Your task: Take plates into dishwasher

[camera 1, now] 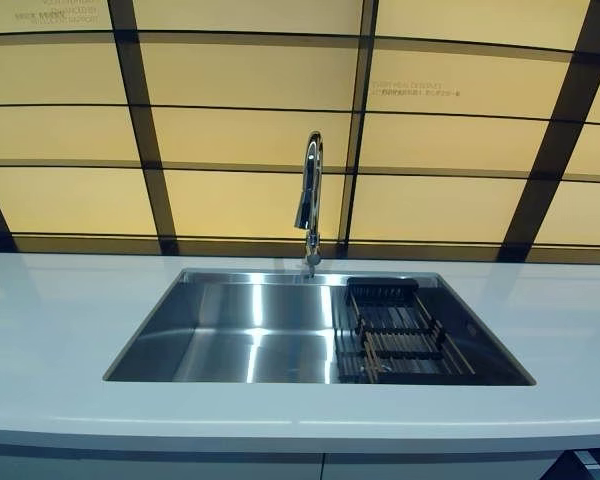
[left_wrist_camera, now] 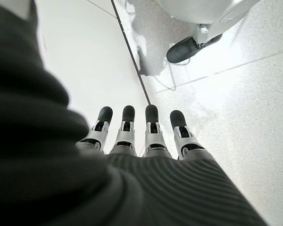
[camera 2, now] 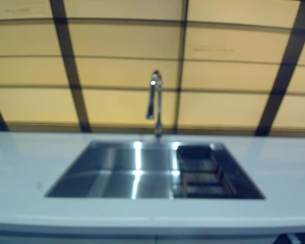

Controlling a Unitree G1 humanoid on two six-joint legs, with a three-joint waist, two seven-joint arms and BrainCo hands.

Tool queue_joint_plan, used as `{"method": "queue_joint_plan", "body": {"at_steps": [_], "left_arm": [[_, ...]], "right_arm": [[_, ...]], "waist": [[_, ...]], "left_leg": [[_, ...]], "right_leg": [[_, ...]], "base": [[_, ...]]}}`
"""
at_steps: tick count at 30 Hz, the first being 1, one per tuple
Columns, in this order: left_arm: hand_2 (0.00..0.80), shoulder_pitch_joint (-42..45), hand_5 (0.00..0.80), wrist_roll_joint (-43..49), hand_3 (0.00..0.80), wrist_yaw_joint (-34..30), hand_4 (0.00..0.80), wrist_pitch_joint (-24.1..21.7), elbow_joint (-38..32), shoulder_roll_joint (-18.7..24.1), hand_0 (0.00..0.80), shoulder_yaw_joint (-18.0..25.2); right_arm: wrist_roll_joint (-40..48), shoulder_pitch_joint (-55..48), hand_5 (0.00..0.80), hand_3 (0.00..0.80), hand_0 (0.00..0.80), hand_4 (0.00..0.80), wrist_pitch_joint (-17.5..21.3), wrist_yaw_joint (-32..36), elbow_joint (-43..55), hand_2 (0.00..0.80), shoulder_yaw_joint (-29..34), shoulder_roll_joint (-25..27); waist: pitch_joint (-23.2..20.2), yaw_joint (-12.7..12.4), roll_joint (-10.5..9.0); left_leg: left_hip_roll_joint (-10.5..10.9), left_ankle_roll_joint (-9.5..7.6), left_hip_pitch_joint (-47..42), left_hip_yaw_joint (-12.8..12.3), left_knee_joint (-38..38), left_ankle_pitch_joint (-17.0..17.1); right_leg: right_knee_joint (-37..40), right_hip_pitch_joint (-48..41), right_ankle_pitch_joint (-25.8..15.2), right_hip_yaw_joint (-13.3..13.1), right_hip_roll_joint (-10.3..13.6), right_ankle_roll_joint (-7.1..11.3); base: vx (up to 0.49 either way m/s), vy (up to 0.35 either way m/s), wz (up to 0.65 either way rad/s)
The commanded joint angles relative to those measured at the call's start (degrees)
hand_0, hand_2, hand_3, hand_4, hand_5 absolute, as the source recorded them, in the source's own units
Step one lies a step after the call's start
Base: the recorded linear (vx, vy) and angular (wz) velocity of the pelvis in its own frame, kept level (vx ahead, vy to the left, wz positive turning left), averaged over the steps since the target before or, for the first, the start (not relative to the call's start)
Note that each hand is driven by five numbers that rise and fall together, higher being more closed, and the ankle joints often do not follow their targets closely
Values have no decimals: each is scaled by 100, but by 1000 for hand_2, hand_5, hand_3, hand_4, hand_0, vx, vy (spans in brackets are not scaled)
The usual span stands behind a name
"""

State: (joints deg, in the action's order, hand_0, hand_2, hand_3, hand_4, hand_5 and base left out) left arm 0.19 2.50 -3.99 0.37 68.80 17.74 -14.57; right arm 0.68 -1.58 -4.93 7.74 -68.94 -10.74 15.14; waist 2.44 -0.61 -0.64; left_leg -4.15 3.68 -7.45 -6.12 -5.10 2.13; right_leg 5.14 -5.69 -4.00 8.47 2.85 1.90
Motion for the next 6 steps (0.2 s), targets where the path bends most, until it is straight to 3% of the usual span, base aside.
{"method": "queue_joint_plan", "body": {"at_steps": [1,6], "left_arm": [[0,-388,0,-80,0,24,0,-125,243,-103,0,51],[0,-367,0,-50,0,18,0,-171,219,-98,0,24]], "right_arm": [[42,426,0,0,0,0,64,25,-228,0,-252,108],[26,430,0,0,0,0,49,18,-211,0,-266,105]], "waist": [[190,151,-120],[188,151,-112]], "left_leg": [[332,-234,-4,-35,10,-303],[341,-244,-23,-41,10,-317]], "right_leg": [[-27,-238,395,68,-208,161],[-31,-247,398,86,-198,166]], "base": [[0,0,0],[0,0,0]]}}
